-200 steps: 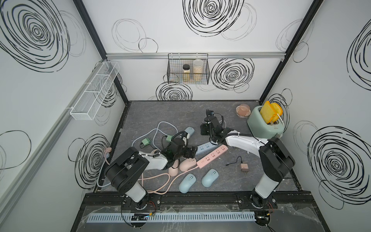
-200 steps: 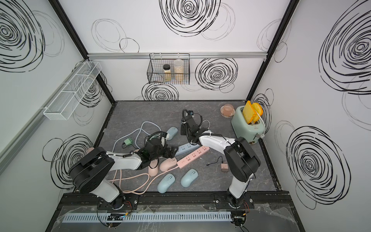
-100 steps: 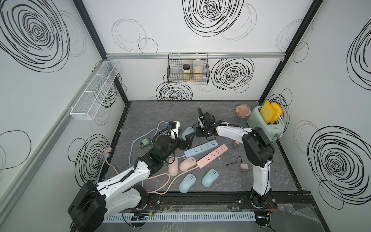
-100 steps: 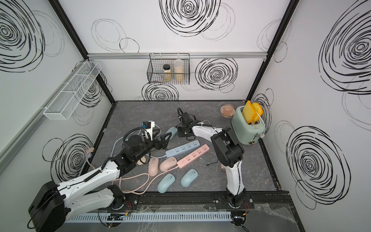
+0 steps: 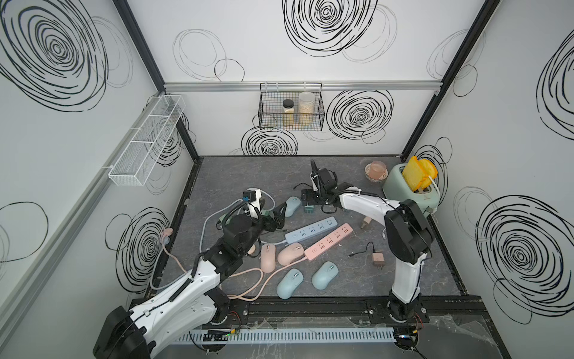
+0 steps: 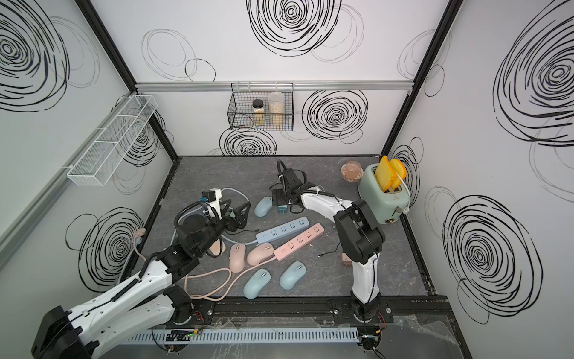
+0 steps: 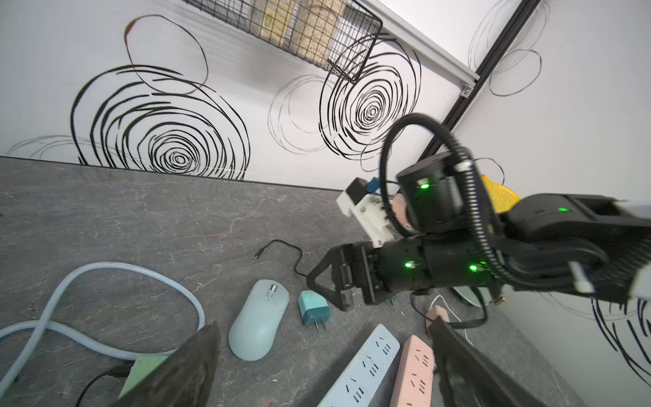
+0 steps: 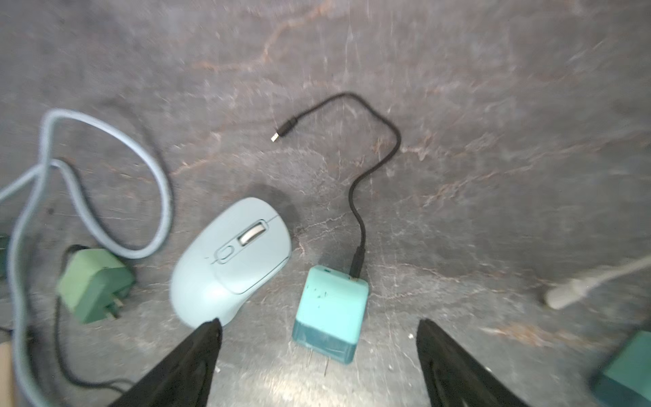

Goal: Unplug the wireless mouse
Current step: Place the plug at the center of the board, then reset both arms

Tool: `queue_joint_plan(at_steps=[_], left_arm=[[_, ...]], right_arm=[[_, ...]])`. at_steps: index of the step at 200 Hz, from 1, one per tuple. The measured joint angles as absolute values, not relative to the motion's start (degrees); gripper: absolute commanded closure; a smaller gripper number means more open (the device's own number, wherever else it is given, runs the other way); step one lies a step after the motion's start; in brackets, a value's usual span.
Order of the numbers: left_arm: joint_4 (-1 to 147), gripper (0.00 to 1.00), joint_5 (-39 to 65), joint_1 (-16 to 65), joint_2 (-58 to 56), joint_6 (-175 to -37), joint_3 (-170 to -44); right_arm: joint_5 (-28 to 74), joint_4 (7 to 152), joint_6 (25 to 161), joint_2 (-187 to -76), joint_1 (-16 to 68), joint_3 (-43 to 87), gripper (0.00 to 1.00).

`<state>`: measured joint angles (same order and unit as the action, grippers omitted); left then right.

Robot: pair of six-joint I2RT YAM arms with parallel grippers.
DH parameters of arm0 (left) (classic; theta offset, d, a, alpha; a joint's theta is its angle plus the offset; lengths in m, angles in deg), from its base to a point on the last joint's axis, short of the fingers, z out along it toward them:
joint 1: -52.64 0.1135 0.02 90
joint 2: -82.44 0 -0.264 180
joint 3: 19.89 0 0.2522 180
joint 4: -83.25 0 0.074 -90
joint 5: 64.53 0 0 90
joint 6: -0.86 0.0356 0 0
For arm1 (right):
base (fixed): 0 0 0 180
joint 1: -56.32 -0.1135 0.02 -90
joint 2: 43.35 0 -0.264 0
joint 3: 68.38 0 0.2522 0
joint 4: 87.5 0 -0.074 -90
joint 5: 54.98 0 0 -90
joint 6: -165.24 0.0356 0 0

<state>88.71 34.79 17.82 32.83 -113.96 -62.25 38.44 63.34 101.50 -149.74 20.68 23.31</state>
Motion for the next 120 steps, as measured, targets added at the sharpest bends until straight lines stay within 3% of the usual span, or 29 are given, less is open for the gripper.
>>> queue_joint_plan(at_steps=[22, 36, 54, 120], left_arm=[[89.02, 0.03, 36.37, 18.67, 33.51, -113.04, -62.25], [89.41, 0.03, 36.41, 19.85, 33.21, -111.34, -62.25], [90.59, 0.03, 35.49, 22.97, 31.57, -109.46, -62.32], [94.52, 0.03, 25.50, 50.78, 16.77, -107.43, -63.06]], right_arm=[[39.55, 70.18, 101.52, -136.32, 20.66, 14.63, 0.09], [40.62, 75.08, 101.28, -127.97, 20.59, 9.01, 0.00], [43.68, 80.54, 101.06, -120.12, 20.50, 2.44, 0.02], [52.45, 85.42, 102.92, -107.84, 21.31, -15.33, 0.02]])
